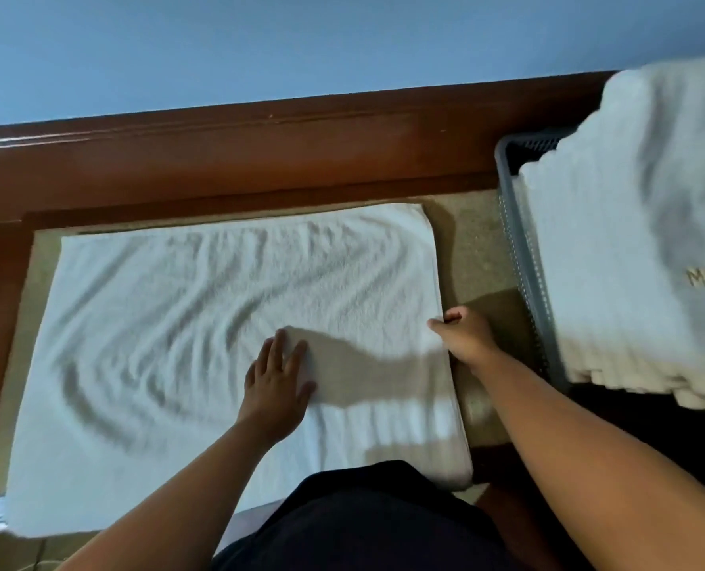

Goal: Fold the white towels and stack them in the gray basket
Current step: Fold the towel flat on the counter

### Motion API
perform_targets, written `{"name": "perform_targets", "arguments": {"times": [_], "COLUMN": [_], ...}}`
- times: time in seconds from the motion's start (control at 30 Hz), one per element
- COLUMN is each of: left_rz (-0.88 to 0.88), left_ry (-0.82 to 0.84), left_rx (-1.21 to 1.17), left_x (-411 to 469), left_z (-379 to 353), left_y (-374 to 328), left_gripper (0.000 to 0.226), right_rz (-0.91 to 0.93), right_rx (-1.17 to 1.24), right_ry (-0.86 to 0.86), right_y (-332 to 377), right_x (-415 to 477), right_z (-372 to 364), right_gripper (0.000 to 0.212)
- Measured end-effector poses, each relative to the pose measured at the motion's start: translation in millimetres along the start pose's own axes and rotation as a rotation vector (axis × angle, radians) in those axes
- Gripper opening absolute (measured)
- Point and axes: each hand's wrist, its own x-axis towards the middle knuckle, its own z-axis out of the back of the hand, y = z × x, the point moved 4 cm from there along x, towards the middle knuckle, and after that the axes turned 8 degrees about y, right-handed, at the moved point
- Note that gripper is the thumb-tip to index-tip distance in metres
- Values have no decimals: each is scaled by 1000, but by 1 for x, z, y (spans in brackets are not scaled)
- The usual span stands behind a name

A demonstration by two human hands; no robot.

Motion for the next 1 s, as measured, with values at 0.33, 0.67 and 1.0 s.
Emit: {"name": "perform_targets", "arguments": {"times": [0.33,0.67,1.0], "left_rz": [-129,116,424], "left_ry": [81,-1,-95], "left_rx": [56,-94,-296], "left_x": [-81,-136,-207], "left_z": [-49,-53,-44], "left_y": [-10,84,268], "left_gripper": [65,58,57], "right_rz": [-72,352,495], "right_rx": [-21,-827,-984], "right_ry": [-60,28,280], "right_y": [-124,-69,-10], "right_x": [-108,-141,-178], "right_z": [-18,-95,-250], "right_gripper": [15,47,54]}}
